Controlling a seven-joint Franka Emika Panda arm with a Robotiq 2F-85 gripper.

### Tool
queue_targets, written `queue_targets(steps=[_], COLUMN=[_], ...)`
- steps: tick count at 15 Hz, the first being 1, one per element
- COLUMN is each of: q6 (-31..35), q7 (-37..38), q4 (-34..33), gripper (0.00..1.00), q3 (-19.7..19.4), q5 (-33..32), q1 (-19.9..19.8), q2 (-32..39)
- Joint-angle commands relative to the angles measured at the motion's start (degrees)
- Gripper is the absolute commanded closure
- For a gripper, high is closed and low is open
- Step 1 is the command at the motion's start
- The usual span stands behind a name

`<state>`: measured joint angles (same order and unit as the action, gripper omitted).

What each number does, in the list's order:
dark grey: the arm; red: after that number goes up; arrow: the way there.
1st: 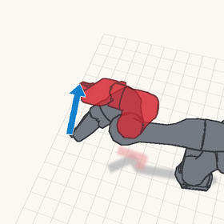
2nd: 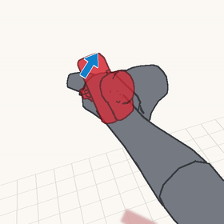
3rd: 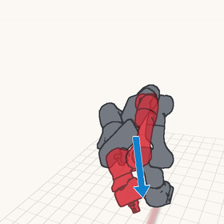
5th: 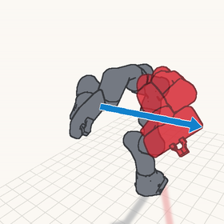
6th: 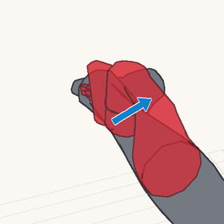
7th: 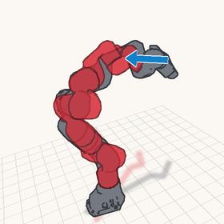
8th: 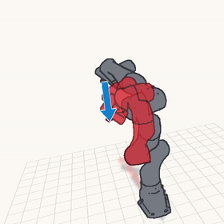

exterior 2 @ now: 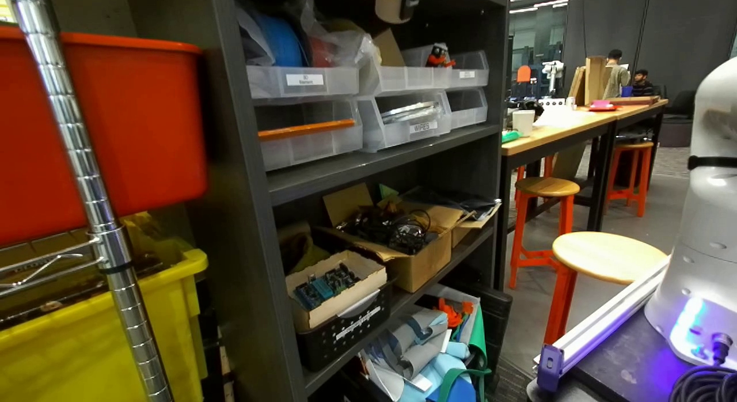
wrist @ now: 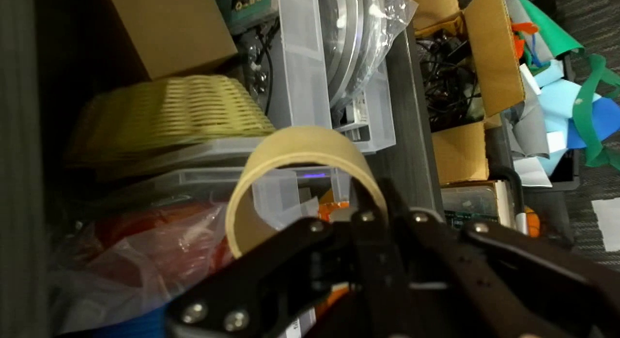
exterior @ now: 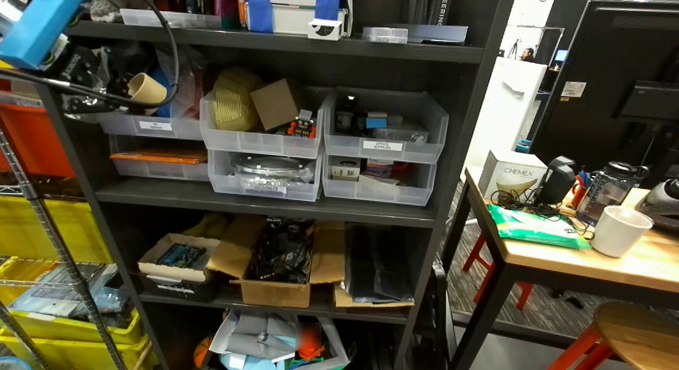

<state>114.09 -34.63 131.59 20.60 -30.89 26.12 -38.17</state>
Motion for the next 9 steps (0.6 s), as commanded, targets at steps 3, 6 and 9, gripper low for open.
queue_targets(steps=[3,6,9], q6=[-1.4,-0.6,1.5], q7=[1.0,1.1,0.9], q4=[1.8,2.2,2.7], gripper=[0.99,0.99,0.99], q3=[-3.3,-5.1,-7.1], q5=[-0.7,-0.8,-0.8], q1=[-1.1,-2.4,-3.5], q2=[-5.6,-6.1,-5.3])
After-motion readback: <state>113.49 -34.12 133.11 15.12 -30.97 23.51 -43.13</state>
